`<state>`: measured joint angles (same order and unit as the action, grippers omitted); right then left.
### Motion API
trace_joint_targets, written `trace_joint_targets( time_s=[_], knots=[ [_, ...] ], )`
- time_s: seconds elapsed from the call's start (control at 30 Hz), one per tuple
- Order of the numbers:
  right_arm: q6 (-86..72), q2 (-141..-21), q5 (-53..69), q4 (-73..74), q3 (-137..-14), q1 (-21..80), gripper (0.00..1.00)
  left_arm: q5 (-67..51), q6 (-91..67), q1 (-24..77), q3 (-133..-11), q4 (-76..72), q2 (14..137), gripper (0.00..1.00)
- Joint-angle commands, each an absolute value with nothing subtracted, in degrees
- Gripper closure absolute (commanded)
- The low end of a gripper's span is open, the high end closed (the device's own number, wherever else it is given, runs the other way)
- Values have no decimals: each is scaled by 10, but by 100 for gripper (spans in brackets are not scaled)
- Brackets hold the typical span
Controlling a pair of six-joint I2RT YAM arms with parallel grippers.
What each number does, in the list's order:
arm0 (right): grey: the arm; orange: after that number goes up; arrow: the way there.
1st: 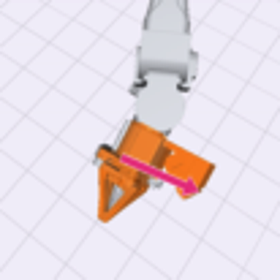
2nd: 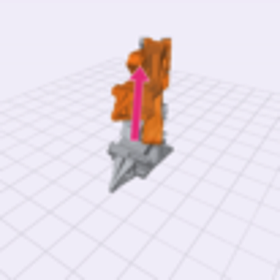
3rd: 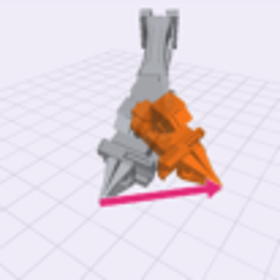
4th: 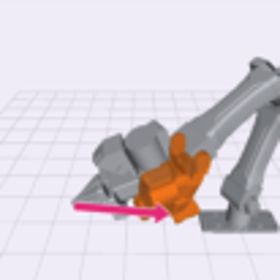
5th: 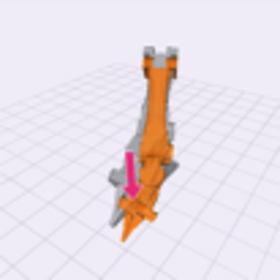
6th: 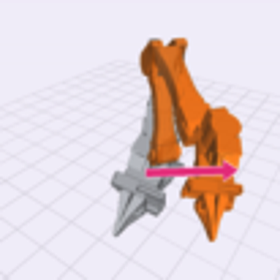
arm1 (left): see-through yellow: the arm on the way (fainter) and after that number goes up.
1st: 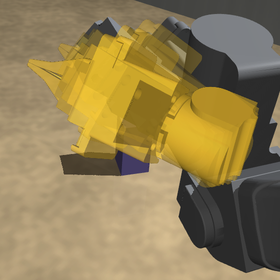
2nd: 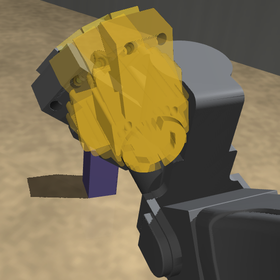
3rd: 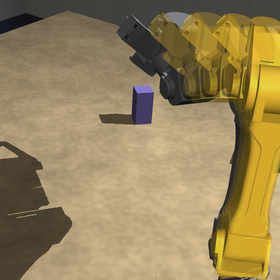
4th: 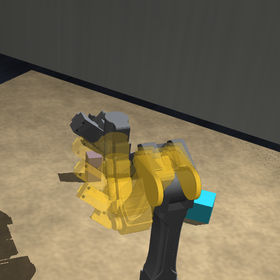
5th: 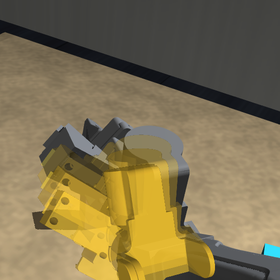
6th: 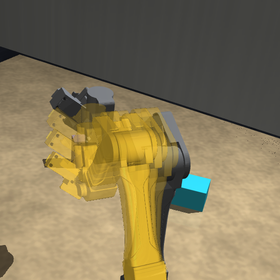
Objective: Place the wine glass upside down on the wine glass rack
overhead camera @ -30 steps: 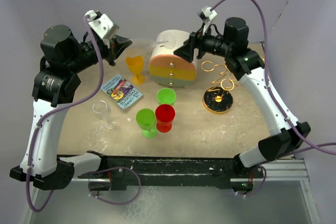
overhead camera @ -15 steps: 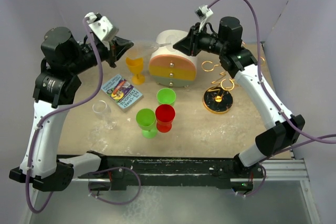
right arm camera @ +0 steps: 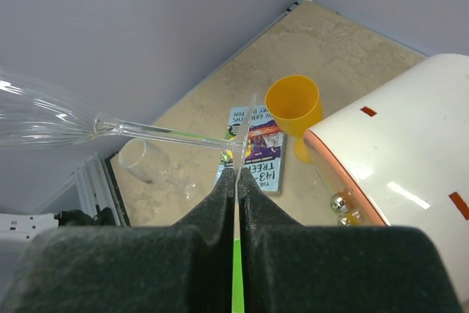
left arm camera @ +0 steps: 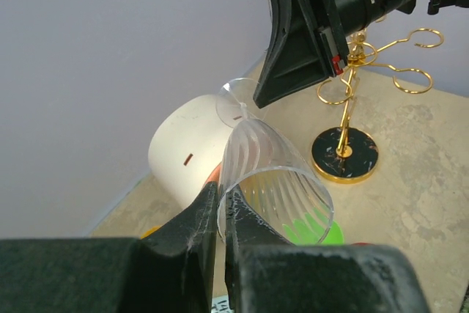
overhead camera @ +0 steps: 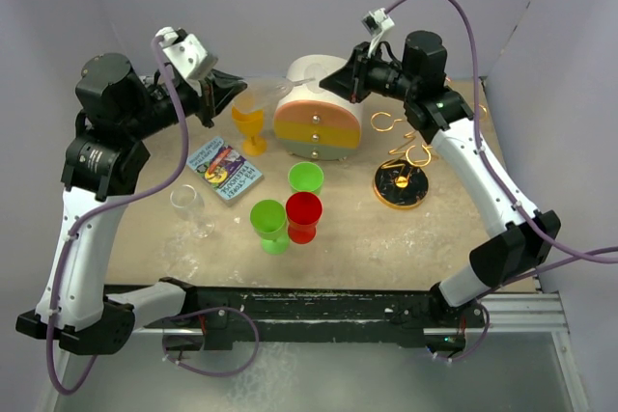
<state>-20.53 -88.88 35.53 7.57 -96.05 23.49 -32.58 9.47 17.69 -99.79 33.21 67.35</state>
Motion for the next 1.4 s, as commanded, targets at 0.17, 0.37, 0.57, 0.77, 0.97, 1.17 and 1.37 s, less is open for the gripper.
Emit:
trace_joint_targets(
  time_s=[0.17, 0.37, 0.57, 0.77, 0.97, 1.17, 1.37],
  knots=[
    [-156, -839, 323, 70, -961, 232, 100, -350, 73, 169, -983, 304, 656, 62],
    [-100, -787, 240, 104, -955, 192, 100, -299, 71, 159, -984, 319, 632, 32],
    [-62, -728, 171, 146, -953, 108, 100, -225, 61, 140, -997, 335, 615, 11],
    [60, -650, -21, 185, -960, 63, 100, -172, 76, 135, -992, 354, 601, 1],
    [202, -593, -207, 206, -944, -34, 100, -181, 85, 115, -963, 351, 596, 1],
    [332, -579, -425, 189, -908, -46, 100, -204, 93, 112, -940, 351, 596, 1],
    [443, -559, -506, 142, -821, -46, 100, -211, 100, 110, -927, 353, 590, 1]
  ],
)
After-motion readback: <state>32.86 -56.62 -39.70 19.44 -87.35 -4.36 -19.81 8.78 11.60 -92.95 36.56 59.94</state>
